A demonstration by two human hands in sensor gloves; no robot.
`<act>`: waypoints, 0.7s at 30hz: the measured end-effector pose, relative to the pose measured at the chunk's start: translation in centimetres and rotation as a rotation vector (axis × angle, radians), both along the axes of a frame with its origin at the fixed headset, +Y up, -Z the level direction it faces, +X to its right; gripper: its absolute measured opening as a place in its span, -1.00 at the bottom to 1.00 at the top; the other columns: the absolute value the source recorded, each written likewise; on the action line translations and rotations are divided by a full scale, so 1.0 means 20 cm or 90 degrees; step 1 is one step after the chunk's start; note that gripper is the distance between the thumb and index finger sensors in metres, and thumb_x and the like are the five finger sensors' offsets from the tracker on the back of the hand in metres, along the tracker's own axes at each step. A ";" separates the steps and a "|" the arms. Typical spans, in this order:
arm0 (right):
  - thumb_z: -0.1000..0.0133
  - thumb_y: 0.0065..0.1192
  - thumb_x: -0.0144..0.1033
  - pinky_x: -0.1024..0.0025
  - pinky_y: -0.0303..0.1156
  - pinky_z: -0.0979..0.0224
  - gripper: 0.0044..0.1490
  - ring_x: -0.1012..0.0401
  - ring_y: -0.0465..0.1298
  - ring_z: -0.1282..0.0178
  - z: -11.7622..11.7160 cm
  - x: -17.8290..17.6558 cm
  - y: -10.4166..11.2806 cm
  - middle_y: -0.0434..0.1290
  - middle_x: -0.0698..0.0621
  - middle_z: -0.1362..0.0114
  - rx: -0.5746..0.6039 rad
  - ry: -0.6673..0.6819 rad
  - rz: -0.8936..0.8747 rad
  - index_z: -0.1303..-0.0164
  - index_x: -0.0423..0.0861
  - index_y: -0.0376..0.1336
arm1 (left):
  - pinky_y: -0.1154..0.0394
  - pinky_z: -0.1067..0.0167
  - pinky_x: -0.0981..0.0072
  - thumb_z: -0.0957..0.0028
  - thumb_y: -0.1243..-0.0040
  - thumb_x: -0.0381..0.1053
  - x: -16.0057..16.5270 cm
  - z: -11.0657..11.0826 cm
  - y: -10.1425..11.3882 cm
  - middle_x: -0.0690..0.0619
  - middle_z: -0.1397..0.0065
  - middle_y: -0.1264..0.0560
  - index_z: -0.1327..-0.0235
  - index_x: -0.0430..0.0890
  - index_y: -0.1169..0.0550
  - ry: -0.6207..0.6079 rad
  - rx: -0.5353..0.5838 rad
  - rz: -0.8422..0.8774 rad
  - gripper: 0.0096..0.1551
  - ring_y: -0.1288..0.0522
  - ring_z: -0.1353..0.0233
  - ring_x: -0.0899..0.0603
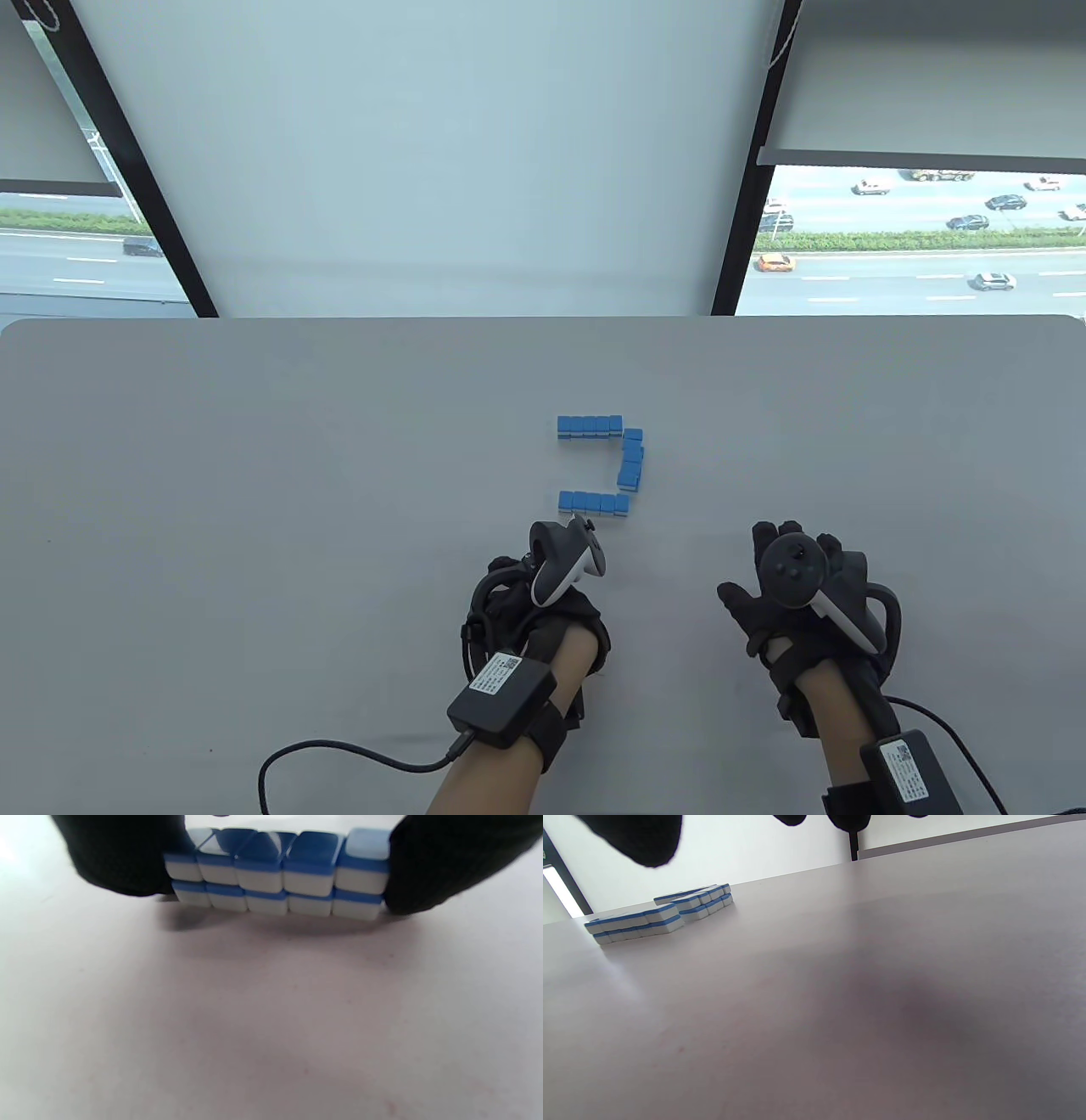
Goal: Build mahjong tile wall
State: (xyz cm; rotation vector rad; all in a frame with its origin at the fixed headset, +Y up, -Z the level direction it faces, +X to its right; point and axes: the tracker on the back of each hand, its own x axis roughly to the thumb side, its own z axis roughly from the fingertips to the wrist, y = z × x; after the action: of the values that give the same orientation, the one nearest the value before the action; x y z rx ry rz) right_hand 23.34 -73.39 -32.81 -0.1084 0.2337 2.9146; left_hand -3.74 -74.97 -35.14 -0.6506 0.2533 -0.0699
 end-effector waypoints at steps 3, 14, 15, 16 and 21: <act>-0.02 0.09 0.36 -0.39 -0.29 -0.46 0.13 -0.39 -0.16 -0.60 0.00 0.00 0.00 -0.18 -0.11 -0.72 0.000 -0.001 0.000 -0.63 0.02 -0.20 | -0.53 -0.16 -0.27 0.09 -0.29 0.45 -0.01 -0.01 0.00 -0.27 -0.63 0.15 -0.57 -0.06 0.10 -0.028 0.008 -0.005 0.26 -0.37 -0.39 -0.56; -0.01 0.10 0.36 -0.39 -0.29 -0.46 0.13 -0.39 -0.16 -0.60 0.00 0.03 0.01 -0.18 -0.12 -0.71 0.007 -0.010 -0.002 -0.62 0.01 -0.19 | -0.52 -0.20 -0.26 0.11 -0.30 0.44 -0.18 -0.15 0.00 -0.27 -0.61 0.21 -0.53 -0.06 0.20 -0.139 0.026 -0.002 0.32 -0.36 -0.41 -0.55; -0.02 0.10 0.35 -0.39 -0.29 -0.46 0.12 -0.39 -0.17 -0.60 0.00 0.03 0.01 -0.18 -0.11 -0.71 0.007 -0.009 -0.004 -0.62 0.02 -0.19 | -0.52 -0.20 -0.26 0.12 -0.31 0.44 -0.20 -0.17 0.00 -0.27 -0.61 0.22 -0.52 -0.06 0.21 -0.157 0.028 -0.002 0.34 -0.36 -0.41 -0.55; -0.02 0.10 0.35 -0.39 -0.29 -0.46 0.13 -0.39 -0.17 -0.60 0.00 0.03 0.01 -0.18 -0.11 -0.72 0.008 -0.009 -0.002 -0.62 0.02 -0.20 | -0.52 -0.20 -0.26 0.12 -0.31 0.44 -0.21 -0.18 0.00 -0.27 -0.61 0.22 -0.52 -0.07 0.22 -0.170 0.030 -0.002 0.34 -0.37 -0.41 -0.55; -0.02 0.10 0.36 -0.39 -0.29 -0.47 0.12 -0.39 -0.17 -0.60 0.00 0.03 0.00 -0.18 -0.11 -0.72 0.005 -0.012 0.014 -0.62 0.02 -0.20 | -0.52 -0.21 -0.25 0.13 -0.33 0.43 -0.30 -0.27 0.00 -0.26 -0.60 0.25 -0.49 -0.06 0.27 -0.242 0.041 0.003 0.38 -0.39 -0.40 -0.54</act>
State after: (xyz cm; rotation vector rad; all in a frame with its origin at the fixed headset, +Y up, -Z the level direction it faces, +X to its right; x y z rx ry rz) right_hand 23.88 -73.29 -32.72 -0.1383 0.2193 2.9352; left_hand -9.66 -74.92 -40.58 -0.5622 -0.1121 -0.1782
